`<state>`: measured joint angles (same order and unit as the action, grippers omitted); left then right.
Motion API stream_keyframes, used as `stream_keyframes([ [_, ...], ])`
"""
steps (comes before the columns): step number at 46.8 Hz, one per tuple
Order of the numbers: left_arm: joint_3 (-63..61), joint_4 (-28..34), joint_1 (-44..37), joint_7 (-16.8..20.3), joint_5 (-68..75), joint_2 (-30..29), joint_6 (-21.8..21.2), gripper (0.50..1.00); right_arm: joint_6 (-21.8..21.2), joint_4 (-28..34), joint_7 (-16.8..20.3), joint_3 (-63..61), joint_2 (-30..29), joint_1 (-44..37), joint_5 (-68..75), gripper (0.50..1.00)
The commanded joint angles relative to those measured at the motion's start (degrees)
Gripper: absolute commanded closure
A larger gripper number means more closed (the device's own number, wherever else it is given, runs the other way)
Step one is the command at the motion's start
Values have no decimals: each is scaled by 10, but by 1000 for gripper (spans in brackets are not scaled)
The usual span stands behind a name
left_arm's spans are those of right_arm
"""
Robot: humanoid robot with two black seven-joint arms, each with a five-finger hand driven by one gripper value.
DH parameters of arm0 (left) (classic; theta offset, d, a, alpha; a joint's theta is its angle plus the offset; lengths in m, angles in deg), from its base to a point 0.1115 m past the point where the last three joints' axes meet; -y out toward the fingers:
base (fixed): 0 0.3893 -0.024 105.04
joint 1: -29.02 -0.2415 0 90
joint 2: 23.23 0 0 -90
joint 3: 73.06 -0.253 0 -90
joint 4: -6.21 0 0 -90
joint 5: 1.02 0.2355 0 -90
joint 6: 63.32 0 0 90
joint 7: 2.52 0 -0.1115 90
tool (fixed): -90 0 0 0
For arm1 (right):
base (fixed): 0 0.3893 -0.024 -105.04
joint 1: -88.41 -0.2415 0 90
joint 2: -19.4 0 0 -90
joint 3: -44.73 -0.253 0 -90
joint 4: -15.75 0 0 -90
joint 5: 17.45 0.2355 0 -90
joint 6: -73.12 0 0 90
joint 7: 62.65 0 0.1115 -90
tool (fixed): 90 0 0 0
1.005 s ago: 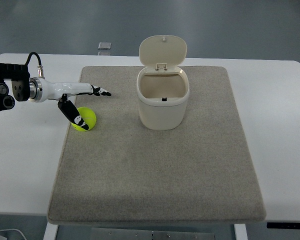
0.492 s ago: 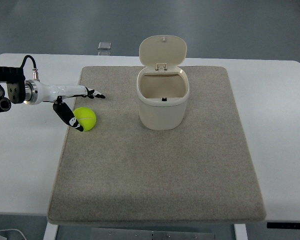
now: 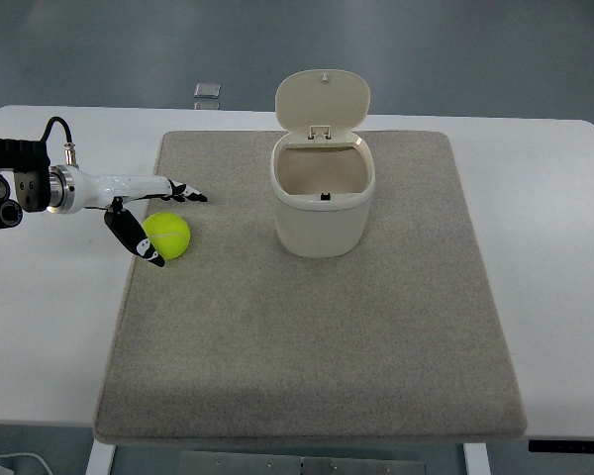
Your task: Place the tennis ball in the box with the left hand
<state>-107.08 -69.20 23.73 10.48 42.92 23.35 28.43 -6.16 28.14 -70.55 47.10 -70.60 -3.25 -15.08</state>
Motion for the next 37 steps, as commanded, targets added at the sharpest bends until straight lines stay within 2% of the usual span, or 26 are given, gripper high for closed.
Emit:
stream_keyframes([
  [1, 0, 0, -2, 0, 0, 0, -1, 508, 0, 0, 0, 0, 0, 0, 0, 562],
  [27, -14, 2, -2, -1, 2, -4, -11, 516, 0, 0, 1, 0, 0, 0, 0, 562],
  [33, -13, 1, -1, 0, 6, -1, -19, 572, 0, 0, 0, 0, 0, 0, 0, 562],
  [37, -12, 0, -1, 0, 8, 1, -23, 632, 0, 0, 0, 0, 0, 0, 0, 562],
])
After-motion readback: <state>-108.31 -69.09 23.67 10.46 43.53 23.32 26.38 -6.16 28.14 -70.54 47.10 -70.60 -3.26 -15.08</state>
